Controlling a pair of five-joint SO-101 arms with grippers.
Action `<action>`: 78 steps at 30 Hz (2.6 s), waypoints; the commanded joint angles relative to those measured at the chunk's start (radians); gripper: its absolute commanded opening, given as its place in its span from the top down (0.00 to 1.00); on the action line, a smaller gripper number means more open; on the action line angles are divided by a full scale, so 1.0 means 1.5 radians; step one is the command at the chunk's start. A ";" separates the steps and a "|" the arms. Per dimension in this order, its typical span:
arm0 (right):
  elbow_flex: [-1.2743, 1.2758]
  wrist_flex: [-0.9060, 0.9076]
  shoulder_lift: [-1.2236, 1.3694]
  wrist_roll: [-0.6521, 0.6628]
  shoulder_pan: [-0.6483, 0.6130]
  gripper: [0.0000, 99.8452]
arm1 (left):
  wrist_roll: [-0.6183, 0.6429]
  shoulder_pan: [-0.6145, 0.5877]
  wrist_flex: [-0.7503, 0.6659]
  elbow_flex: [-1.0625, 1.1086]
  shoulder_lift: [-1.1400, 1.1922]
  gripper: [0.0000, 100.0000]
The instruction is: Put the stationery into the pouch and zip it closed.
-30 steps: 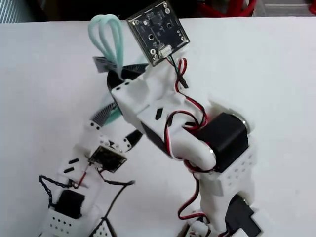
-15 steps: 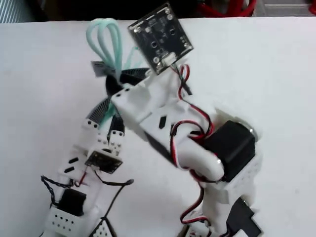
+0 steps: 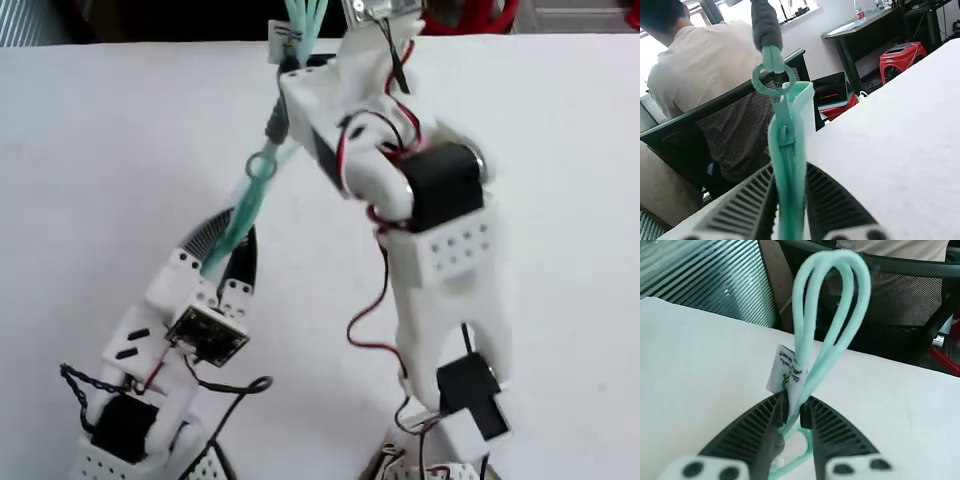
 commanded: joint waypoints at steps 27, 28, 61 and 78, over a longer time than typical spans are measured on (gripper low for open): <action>-0.089 0.234 0.049 0.402 0.022 0.95 | 0.004 0.004 0.006 0.002 0.005 0.98; -0.061 0.229 0.041 0.419 0.018 0.94 | 0.004 0.004 0.002 0.002 0.005 0.98; 1.041 -0.550 -0.524 0.188 -0.190 0.80 | 0.056 -0.085 -0.131 0.005 0.005 0.98; 0.998 -0.669 -0.441 0.111 -0.195 0.86 | 0.056 -0.067 -0.105 0.007 0.005 0.98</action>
